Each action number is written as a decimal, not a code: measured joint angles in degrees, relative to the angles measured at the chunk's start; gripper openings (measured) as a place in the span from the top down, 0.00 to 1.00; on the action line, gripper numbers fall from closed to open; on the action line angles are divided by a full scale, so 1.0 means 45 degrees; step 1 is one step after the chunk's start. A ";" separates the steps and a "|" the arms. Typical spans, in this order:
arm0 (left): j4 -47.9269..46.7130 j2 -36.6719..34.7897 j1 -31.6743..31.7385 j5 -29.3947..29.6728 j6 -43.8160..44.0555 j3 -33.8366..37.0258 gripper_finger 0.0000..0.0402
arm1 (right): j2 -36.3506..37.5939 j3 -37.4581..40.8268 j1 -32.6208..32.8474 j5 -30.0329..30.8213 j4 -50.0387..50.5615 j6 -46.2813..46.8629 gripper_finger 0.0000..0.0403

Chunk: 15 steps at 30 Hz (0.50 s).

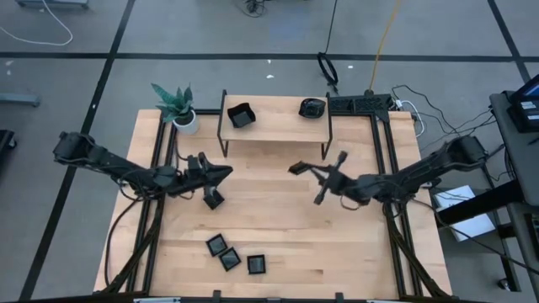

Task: Pick & Place Mini shaped plates
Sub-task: Put the black square plate on the shelf

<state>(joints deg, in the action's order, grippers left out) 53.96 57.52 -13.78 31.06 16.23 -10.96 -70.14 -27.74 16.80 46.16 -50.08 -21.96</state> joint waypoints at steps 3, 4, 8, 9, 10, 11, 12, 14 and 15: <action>-0.0032 0.0665 0.0542 -0.0279 0.0475 -0.0572 0.88 | -0.0595 0.1158 -0.0333 0.0056 -0.4283 -0.1276 1.00; 0.0031 0.1063 0.0688 -0.0511 0.0455 -0.0948 0.87 | -0.0821 0.1397 -0.0449 0.0051 -0.5323 -0.1605 1.00; -0.0055 0.3196 0.0997 -0.1001 -0.0793 -0.3120 0.77 | -0.1528 0.1795 -0.0909 -0.0536 -0.7842 -0.3003 1.00; -0.0046 0.3746 0.1016 -0.1104 -0.1360 -0.3758 0.72 | -0.1655 0.1791 -0.1018 -0.1003 -0.8143 -0.3270 1.00; -0.0050 0.4279 0.1030 -0.1158 -0.1943 -0.4414 0.68 | -0.1767 0.1740 -0.1092 -0.1405 -0.8266 -0.3462 1.00; -0.0048 0.4820 0.1039 -0.1169 -0.2466 -0.5077 0.63 | -0.1869 0.1691 -0.1146 -0.1768 -0.8329 -0.3662 1.00; -0.0055 0.5326 0.1039 -0.1188 -0.2993 -0.5671 0.59 | -0.1984 0.1654 -0.1193 -0.2007 -0.8401 -0.3846 1.00; -0.0084 0.6313 0.1039 -0.1193 -0.4002 -0.6799 0.51 | -0.2156 0.1590 -0.1300 -0.2323 -0.8476 -0.4270 1.00; -0.0104 0.6782 0.1039 -0.1188 -0.4477 -0.7278 0.48 | -0.2199 0.1591 -0.1314 -0.2325 -0.8481 -0.4385 1.00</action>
<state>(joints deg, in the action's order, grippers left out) 53.49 88.04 -9.10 25.72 -3.91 -43.71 -80.04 -20.58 10.89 35.70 -88.25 -41.69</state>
